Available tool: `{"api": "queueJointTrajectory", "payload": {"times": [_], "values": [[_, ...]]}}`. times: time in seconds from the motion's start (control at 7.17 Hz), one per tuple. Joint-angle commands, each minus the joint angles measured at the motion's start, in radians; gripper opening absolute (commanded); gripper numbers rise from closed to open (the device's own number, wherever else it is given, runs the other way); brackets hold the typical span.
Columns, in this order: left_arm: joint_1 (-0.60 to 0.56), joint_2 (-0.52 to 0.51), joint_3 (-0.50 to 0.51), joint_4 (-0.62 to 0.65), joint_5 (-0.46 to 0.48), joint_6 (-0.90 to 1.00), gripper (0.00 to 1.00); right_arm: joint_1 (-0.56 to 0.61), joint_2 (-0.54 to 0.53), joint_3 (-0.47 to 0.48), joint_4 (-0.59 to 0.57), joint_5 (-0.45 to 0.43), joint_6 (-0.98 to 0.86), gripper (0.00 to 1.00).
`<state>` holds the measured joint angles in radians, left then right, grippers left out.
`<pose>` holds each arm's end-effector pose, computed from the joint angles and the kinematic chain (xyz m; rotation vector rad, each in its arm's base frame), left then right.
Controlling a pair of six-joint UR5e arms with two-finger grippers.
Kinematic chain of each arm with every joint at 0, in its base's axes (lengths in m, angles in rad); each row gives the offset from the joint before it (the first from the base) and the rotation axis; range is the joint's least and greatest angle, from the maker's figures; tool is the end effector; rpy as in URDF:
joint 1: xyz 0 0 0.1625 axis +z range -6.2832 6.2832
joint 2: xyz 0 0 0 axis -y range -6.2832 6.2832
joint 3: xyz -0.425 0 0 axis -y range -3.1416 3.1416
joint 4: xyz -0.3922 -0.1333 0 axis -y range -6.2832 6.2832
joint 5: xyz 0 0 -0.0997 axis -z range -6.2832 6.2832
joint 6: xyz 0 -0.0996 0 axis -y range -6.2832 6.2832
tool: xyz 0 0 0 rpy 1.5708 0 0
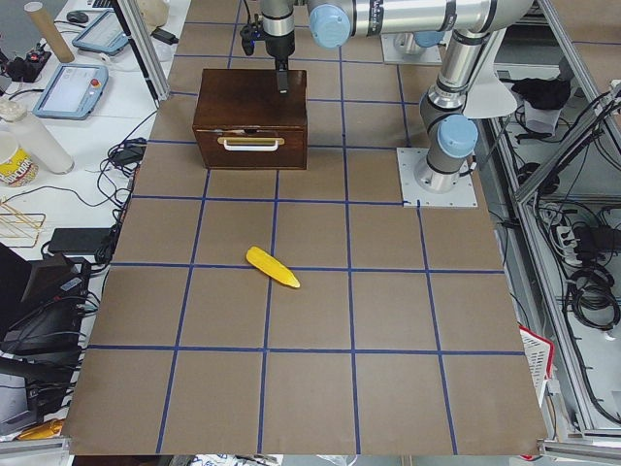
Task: Open drawer and put corn inside
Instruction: 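Move the left gripper down beside the cabinet toward the white drawer handle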
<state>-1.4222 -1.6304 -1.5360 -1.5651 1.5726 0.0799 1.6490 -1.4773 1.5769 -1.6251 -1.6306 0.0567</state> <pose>-0.0554 -0.5292 0.4755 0.1078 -3.1392 -0.0301 0.1680 -0.5135 0.4428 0.0352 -3.0780 -0.0634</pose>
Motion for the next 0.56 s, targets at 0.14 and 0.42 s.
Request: {"api": "queueJointTrajectory", "payload": {"times": [0.14,0.42], "values": [[0.185,-0.026,0.024,0.010,-0.005,0.211,1.00,0.000,-0.001,0.000,-0.001,-0.001,0.000,1.00],[0.264,-0.072,0.020,0.076,-0.005,0.322,1.00,0.000,-0.001,0.000,-0.001,-0.002,0.000,1.00]]}}
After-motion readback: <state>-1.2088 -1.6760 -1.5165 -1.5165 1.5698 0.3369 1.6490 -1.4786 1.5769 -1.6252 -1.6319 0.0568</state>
